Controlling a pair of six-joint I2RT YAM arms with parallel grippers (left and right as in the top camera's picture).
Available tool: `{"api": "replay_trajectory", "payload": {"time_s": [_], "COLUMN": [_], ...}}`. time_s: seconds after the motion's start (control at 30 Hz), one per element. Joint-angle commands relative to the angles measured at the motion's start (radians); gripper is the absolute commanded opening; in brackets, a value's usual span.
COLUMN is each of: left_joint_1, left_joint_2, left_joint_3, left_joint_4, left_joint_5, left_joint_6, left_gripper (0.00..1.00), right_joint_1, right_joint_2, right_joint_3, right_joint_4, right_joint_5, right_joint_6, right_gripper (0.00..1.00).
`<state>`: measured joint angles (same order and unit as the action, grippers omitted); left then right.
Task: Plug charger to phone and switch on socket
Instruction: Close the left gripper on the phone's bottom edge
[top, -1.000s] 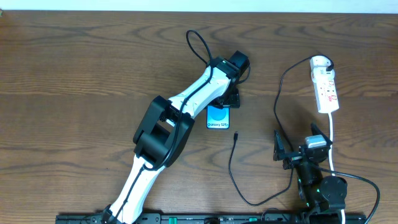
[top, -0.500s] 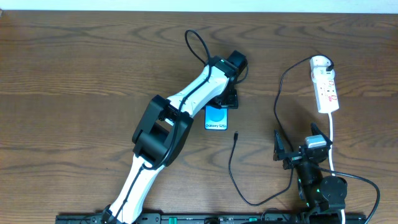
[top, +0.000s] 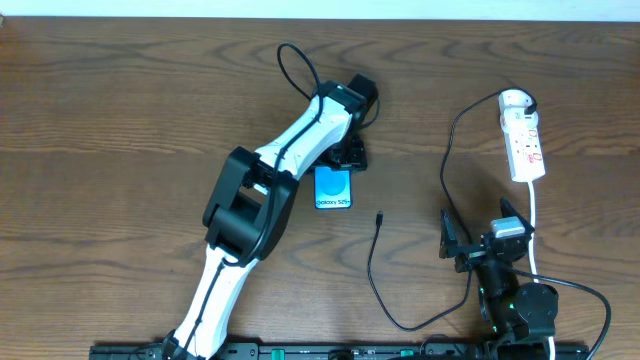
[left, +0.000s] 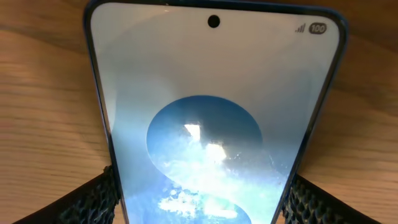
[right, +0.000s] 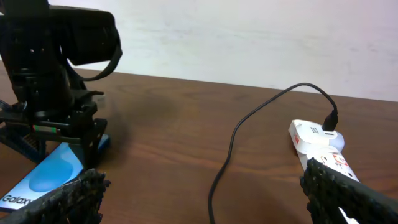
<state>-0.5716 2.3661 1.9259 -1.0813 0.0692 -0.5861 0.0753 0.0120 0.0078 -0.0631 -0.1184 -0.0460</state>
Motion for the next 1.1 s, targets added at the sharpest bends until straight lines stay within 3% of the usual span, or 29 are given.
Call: {"api": "replay_trajectory", "payload": {"time_s": [0.0, 0.37, 0.5, 1.07], "left_joint_1": [0.007, 0.007, 0.007, 0.006], "left_joint_2": [-0.048, -0.062, -0.062, -0.049], "left_joint_3": [0.003, 0.002, 0.002, -0.1], "left_joint_4": [-0.023, -0.067, -0.047, 0.048], "left_joint_5": [-0.027, -0.01, -0.032, -0.024], "left_joint_6": [0.01, 0.046, 0.058, 0.032], "left_gripper": [0.82, 0.82, 0.97, 0.98], "right_joint_1": [0.005, 0.005, 0.005, 0.005], "right_joint_2": [-0.005, -0.005, -0.005, -0.005], "right_joint_3": [-0.002, -0.002, -0.002, -0.002], "right_joint_4": [-0.004, -0.004, -0.004, -0.004], "right_joint_5": [0.001, 0.001, 0.001, 0.001], "right_joint_6": [-0.011, -0.011, -0.011, -0.011], "right_gripper": [0.99, 0.99, 0.99, 0.99]}}
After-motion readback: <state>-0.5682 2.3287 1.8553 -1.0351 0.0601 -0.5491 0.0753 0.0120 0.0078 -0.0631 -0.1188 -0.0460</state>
